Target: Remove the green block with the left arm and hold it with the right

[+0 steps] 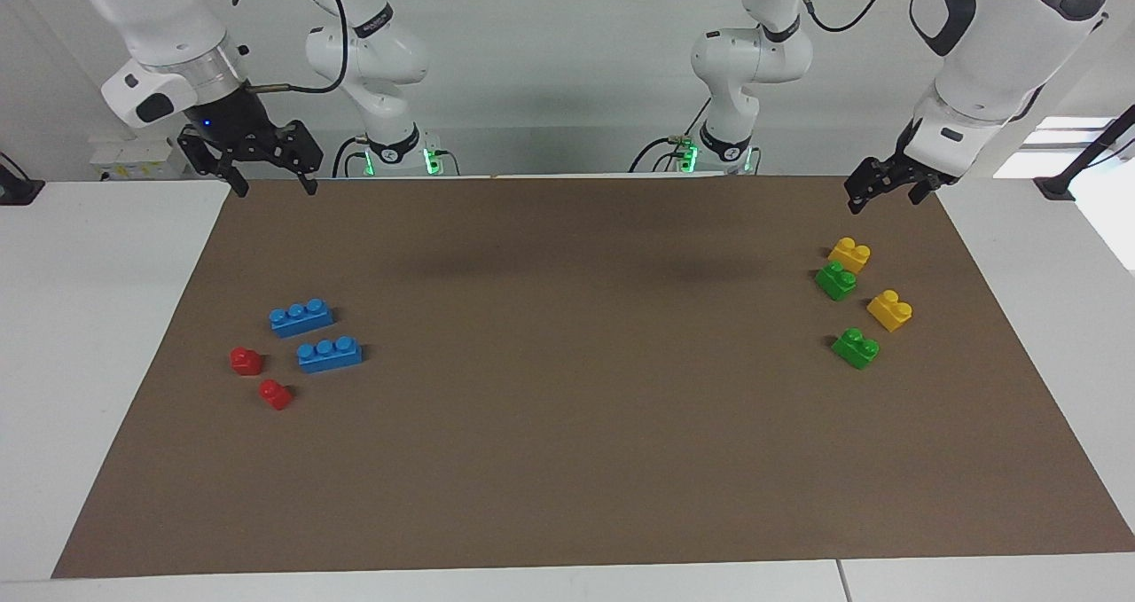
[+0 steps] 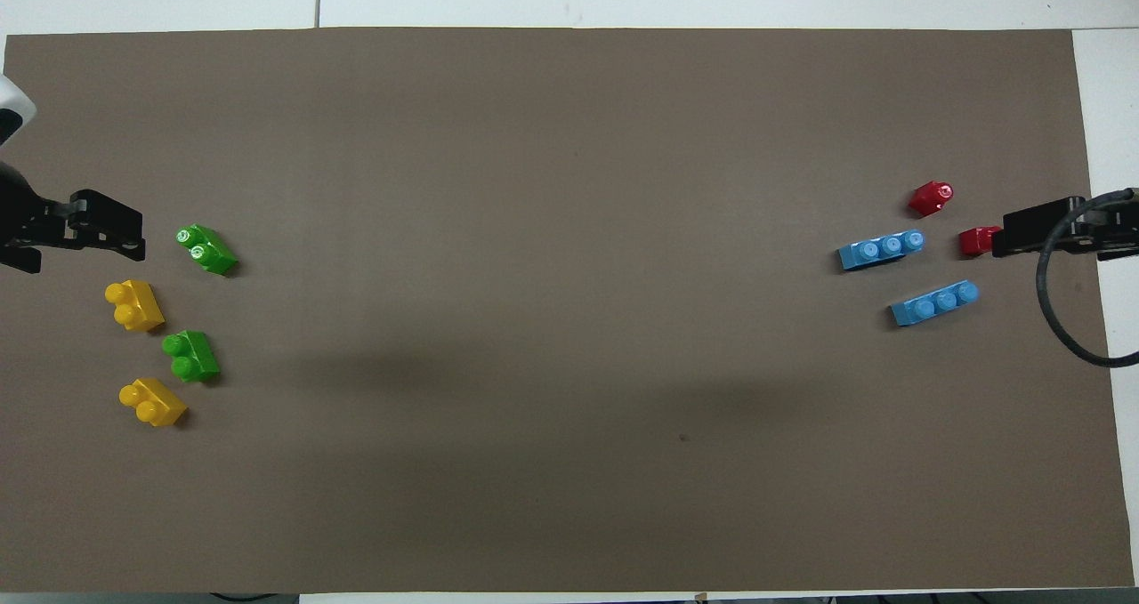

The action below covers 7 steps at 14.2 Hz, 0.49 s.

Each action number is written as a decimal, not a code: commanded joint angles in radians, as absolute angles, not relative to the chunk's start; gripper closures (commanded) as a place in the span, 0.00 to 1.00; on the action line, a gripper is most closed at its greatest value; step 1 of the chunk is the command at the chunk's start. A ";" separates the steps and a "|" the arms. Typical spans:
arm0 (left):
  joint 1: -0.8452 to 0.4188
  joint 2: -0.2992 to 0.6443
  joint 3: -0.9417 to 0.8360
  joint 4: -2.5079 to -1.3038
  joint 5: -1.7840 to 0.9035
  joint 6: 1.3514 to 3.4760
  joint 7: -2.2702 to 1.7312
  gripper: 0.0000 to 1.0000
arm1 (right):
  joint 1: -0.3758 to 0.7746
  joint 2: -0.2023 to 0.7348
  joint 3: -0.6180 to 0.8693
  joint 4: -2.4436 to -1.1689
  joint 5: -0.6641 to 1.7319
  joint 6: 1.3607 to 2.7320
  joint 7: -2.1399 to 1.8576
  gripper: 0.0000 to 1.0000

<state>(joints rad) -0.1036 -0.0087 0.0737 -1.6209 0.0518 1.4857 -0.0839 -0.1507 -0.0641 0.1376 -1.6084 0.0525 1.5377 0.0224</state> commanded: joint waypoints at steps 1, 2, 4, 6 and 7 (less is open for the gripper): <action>-0.188 -0.073 0.153 -1.703 0.038 1.512 -0.071 0.00 | -0.144 -0.060 0.147 -1.588 0.037 1.517 -0.005 0.01; -0.192 -0.080 0.156 -1.716 0.038 1.519 -0.069 0.00 | -0.090 -0.058 0.117 -1.586 0.032 1.517 -0.005 0.01; -0.173 -0.080 0.152 -1.715 0.038 1.534 -0.051 0.00 | 0.015 -0.058 0.008 -1.586 0.031 1.517 -0.003 0.01; -0.128 -0.071 0.118 -1.695 0.000 1.536 -0.055 0.00 | 0.057 -0.058 -0.049 -1.586 0.029 1.517 -0.003 0.01; -0.074 -0.068 0.077 -1.672 -0.029 1.529 -0.057 0.00 | 0.051 -0.058 -0.048 -1.586 0.029 1.517 -0.003 0.01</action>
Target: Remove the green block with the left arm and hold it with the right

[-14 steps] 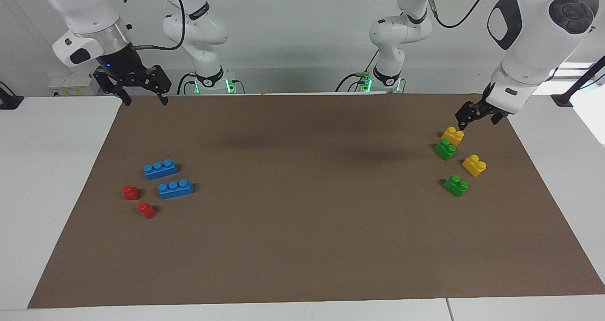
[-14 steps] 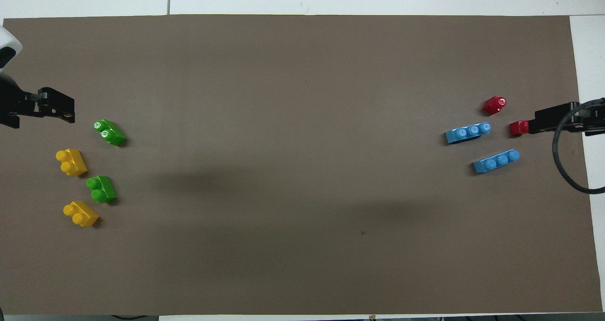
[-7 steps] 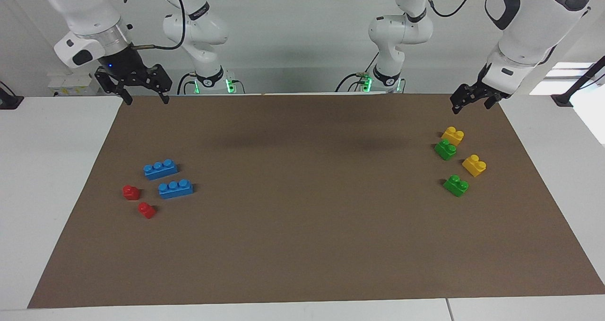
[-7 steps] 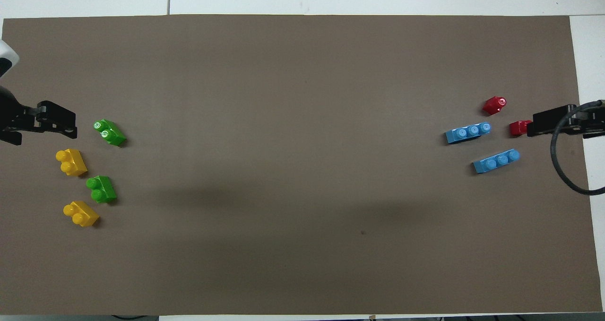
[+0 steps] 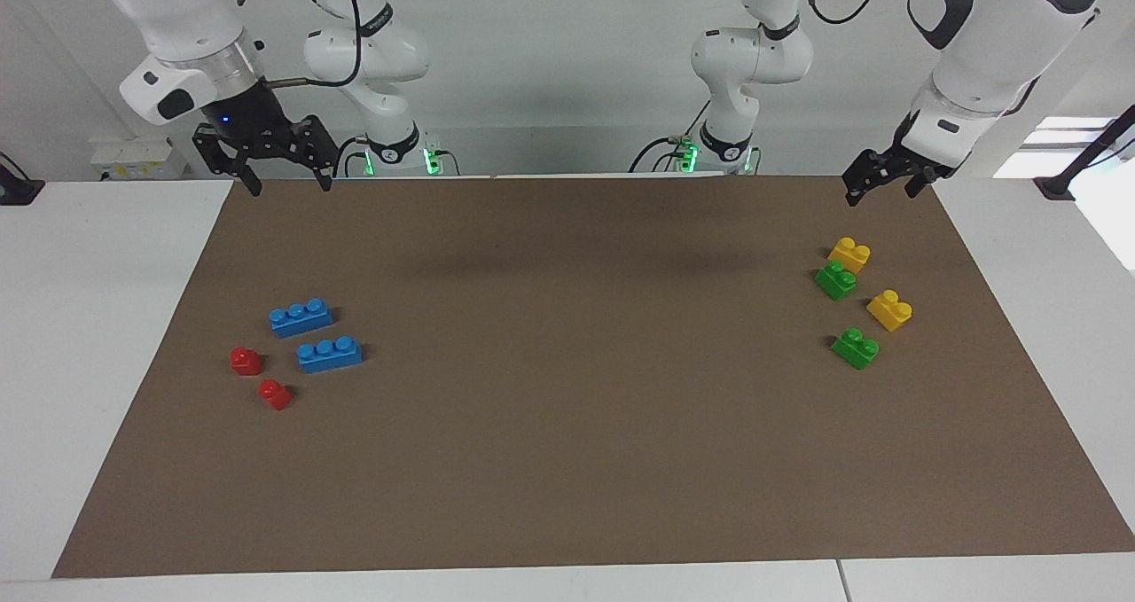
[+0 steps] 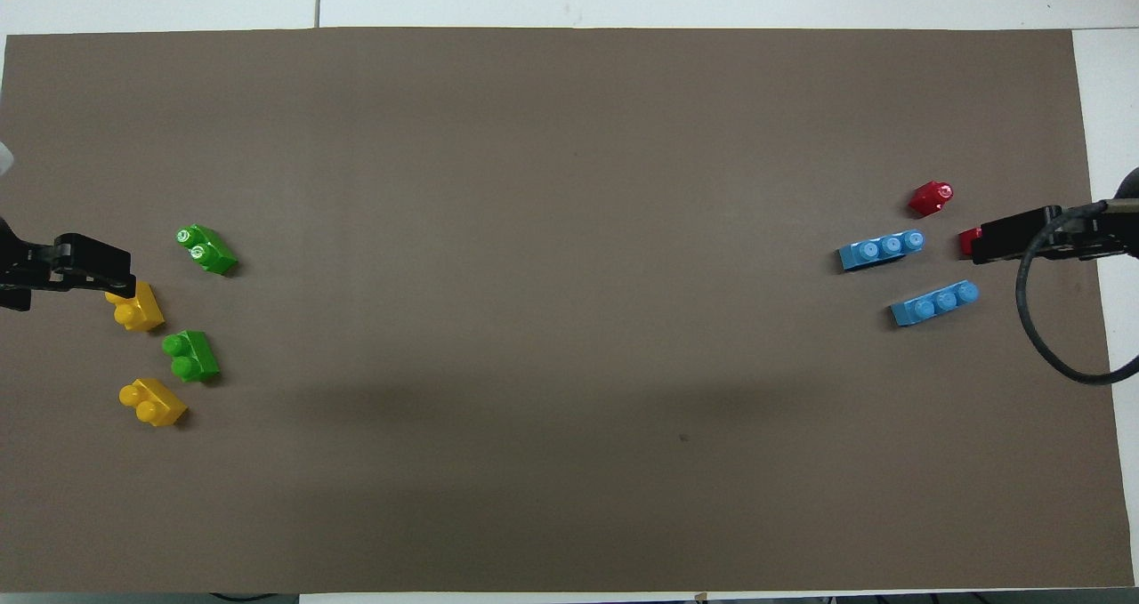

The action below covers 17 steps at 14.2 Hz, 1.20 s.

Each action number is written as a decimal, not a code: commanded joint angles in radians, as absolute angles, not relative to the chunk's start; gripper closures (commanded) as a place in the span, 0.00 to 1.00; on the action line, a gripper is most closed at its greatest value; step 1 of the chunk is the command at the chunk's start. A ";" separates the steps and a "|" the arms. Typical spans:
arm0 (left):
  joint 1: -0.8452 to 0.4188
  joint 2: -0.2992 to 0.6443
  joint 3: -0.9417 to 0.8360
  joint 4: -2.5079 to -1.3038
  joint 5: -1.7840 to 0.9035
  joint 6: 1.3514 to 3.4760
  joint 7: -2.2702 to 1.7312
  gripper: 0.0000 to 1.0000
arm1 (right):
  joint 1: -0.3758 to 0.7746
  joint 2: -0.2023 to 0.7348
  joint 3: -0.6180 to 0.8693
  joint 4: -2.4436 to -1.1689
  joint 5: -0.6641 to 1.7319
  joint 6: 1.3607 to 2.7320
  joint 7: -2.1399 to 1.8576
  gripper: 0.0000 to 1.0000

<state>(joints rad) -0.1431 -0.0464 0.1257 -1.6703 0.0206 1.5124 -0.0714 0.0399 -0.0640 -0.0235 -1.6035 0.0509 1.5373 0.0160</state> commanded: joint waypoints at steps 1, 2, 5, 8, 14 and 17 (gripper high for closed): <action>-0.052 -0.069 0.045 -1.669 -0.034 1.529 -0.057 0.00 | 0.049 -0.058 -0.048 -1.588 0.031 1.516 -0.003 0.01; -0.052 -0.071 0.040 -1.670 -0.037 1.537 -0.058 0.00 | 0.049 -0.060 -0.048 -1.589 0.031 1.516 -0.003 0.01; -0.052 -0.069 0.038 -1.669 -0.025 1.536 -0.051 0.00 | 0.049 -0.061 -0.051 -1.591 0.029 1.511 -0.002 0.01; -0.054 -0.071 0.035 -1.674 -0.003 1.529 -0.019 0.00 | 0.046 -0.060 -0.054 -1.589 0.018 1.516 -0.002 0.01; -0.055 -0.077 0.014 -1.669 0.005 1.526 0.000 0.00 | 0.048 -0.066 -0.051 -1.601 -0.025 1.525 0.011 0.01; -0.051 -0.080 0.014 -1.678 0.005 1.532 0.002 0.00 | 0.048 -0.067 -0.049 -1.605 -0.023 1.535 0.034 0.01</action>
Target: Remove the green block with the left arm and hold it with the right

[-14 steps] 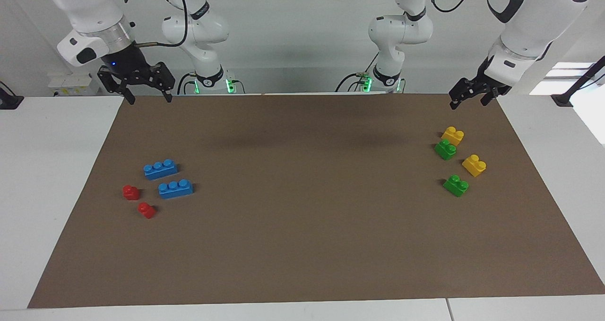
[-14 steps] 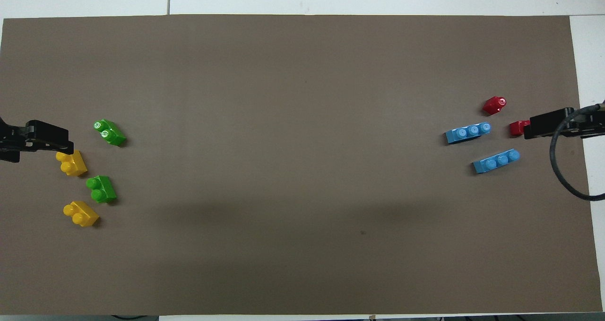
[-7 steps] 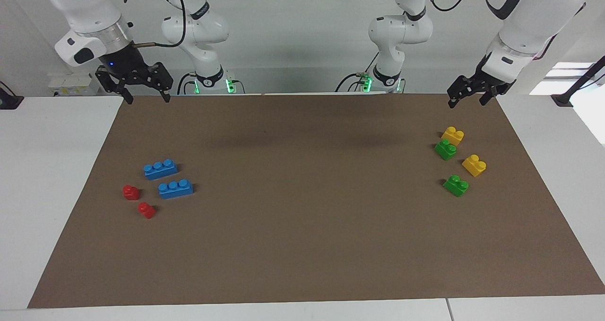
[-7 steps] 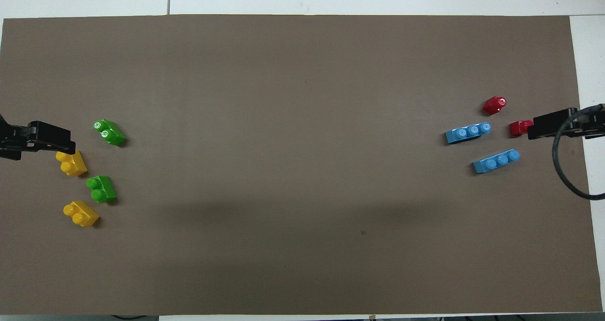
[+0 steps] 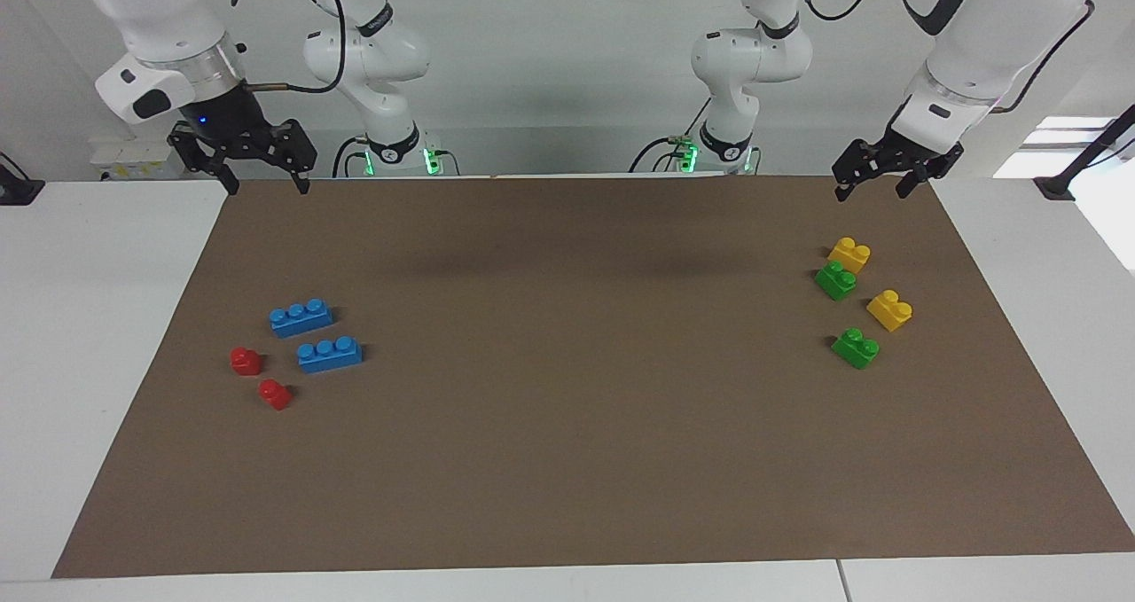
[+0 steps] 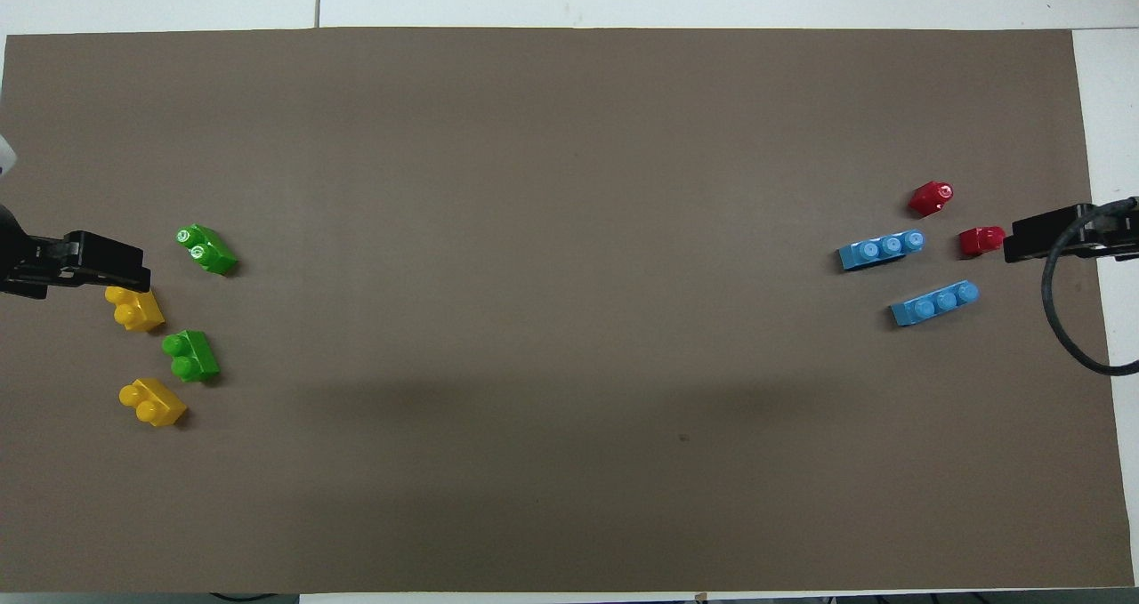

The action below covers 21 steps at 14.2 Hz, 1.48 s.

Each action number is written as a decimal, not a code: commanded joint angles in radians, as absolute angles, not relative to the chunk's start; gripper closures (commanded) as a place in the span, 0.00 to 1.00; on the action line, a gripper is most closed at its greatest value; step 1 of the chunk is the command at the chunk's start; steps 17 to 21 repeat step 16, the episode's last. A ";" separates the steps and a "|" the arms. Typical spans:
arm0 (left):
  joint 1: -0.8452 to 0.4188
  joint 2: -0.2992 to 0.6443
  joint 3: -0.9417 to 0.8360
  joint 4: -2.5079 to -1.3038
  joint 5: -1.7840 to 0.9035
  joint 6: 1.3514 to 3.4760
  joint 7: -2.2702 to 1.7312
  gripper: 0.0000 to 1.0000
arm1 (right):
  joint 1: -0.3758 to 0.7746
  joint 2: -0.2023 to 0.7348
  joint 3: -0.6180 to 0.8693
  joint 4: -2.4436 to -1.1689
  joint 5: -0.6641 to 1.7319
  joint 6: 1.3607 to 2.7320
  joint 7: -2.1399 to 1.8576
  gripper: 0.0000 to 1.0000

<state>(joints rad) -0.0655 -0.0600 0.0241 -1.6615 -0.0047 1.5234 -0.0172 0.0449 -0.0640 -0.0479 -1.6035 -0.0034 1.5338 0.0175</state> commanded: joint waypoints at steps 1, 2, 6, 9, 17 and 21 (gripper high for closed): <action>-0.049 -0.080 0.014 -1.677 0.005 1.534 0.003 0.00 | 0.048 -0.069 -0.049 -1.606 -0.023 1.537 0.046 0.00; -0.049 -0.080 0.015 -1.675 0.005 1.532 0.002 0.00 | 0.048 -0.069 -0.048 -1.606 -0.021 1.537 0.048 0.00; -0.049 -0.084 0.020 -1.683 0.005 1.532 0.002 0.00 | 0.048 -0.069 -0.051 -1.606 -0.012 1.536 0.054 0.00; -0.051 -0.086 0.018 -1.686 0.005 1.532 0.002 0.00 | 0.048 -0.069 -0.052 -1.606 -0.011 1.525 0.049 0.00; -0.061 -0.086 0.017 -1.684 0.005 1.532 0.000 0.00 | 0.048 -0.069 -0.054 -1.606 -0.011 1.525 0.049 0.00; -0.061 -0.086 0.017 -1.684 0.005 1.532 0.000 0.00 | 0.048 -0.069 -0.054 -1.606 -0.011 1.525 0.049 0.00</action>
